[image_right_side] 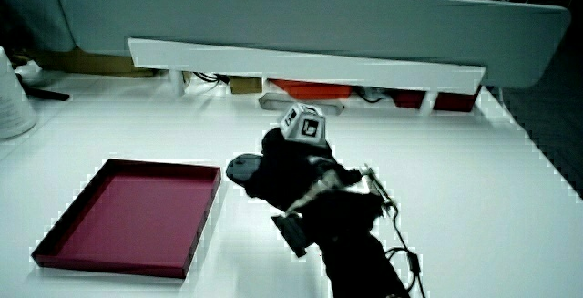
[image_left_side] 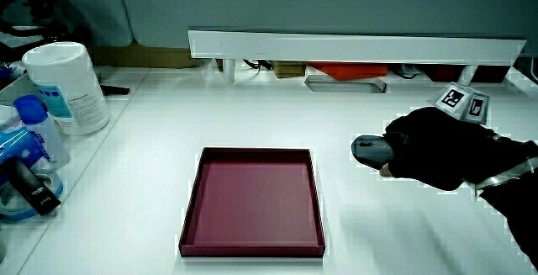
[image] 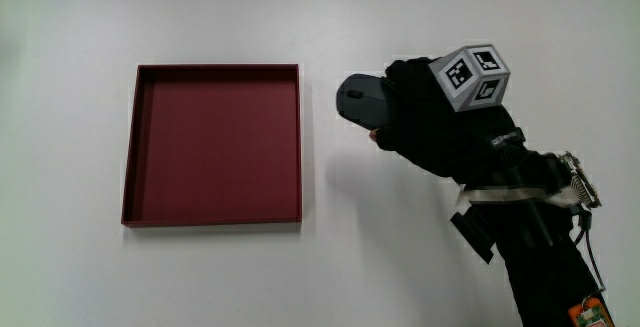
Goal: Place mouse on desk
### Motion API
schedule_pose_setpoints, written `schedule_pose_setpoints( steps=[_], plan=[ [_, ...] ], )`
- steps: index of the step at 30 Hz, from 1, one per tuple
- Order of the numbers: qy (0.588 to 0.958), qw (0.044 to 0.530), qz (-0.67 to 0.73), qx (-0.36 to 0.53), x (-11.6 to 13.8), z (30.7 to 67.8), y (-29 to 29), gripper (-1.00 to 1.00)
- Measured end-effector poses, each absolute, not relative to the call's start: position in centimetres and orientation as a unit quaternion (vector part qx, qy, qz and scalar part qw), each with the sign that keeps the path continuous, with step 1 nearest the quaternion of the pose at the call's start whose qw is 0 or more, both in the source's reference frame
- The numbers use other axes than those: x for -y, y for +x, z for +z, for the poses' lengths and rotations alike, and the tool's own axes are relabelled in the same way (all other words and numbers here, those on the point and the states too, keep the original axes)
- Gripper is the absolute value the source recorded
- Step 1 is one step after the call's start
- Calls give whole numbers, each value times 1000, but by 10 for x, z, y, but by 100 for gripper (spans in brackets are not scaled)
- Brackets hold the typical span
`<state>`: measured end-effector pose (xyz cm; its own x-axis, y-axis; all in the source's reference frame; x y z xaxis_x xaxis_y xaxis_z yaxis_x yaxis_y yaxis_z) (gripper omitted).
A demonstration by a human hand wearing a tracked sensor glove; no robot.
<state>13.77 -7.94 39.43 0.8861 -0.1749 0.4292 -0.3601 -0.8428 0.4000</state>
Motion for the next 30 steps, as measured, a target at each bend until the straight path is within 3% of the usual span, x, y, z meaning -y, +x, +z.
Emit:
schedule_pose_setpoints(
  steps=[15, 30],
  plan=[
    [941, 282, 185, 42, 93, 460, 195, 0],
    [932, 325, 162, -10, 88, 513, 214, 0]
  ],
)
